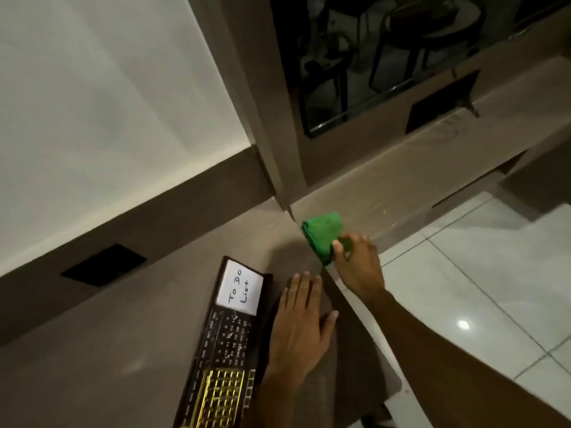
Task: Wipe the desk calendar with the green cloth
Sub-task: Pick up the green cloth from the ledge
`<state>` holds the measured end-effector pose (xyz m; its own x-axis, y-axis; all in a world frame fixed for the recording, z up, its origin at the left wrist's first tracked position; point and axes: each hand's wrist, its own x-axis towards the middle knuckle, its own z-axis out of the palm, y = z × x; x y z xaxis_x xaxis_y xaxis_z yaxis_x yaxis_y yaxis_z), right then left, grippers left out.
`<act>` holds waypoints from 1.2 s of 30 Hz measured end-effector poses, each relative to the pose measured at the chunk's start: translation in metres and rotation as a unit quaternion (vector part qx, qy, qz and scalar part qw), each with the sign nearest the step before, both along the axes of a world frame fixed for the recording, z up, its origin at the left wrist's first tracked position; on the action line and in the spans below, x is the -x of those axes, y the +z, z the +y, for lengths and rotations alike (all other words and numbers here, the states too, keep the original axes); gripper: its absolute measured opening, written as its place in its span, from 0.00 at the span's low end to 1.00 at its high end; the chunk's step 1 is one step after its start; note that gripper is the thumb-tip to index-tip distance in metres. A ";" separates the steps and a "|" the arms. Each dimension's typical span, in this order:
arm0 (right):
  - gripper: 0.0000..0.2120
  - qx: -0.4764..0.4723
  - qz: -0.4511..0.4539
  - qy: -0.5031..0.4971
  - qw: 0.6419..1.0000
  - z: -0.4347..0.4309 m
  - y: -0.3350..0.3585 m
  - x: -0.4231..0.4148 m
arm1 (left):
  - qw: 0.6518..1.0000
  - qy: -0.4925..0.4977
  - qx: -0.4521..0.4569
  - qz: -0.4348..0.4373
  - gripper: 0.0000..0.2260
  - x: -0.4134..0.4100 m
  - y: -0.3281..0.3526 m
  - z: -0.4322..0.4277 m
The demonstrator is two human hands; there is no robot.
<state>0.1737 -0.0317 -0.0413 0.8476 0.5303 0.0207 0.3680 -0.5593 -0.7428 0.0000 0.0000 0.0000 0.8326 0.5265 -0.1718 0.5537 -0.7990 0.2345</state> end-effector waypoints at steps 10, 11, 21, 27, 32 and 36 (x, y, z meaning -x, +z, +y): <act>0.32 0.040 0.114 -0.107 0.987 0.052 -0.044 -0.037 | 0.999 -0.019 -0.021 0.040 0.36 0.016 -0.035 -0.004; 0.33 0.039 0.133 -0.112 0.984 0.054 -0.043 -0.039 | 0.999 -0.020 -0.020 0.040 0.36 0.016 -0.034 -0.004; 0.26 0.054 0.302 -0.129 0.943 0.061 -0.033 -0.053 | 0.999 -0.014 -0.003 0.033 0.36 0.015 -0.036 -0.004; 0.22 -0.111 0.389 -0.098 0.909 0.052 -0.003 -0.056 | 0.999 -0.023 0.000 0.032 0.36 0.014 -0.034 -0.005; 0.25 -0.236 0.314 -0.029 0.919 0.023 0.049 -0.025 | 0.998 -0.035 0.001 0.060 0.36 0.018 -0.029 0.000; 0.14 -0.224 0.203 0.005 0.953 -0.010 0.092 0.030 | 0.999 -0.031 -0.034 0.001 0.36 0.026 0.030 0.000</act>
<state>0.1442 -0.0419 0.0502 0.8284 0.5540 -0.0826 0.0025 -0.1511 -0.9885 -0.0260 0.0003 0.0301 0.8638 0.4842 -0.1393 0.5029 -0.8458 0.1781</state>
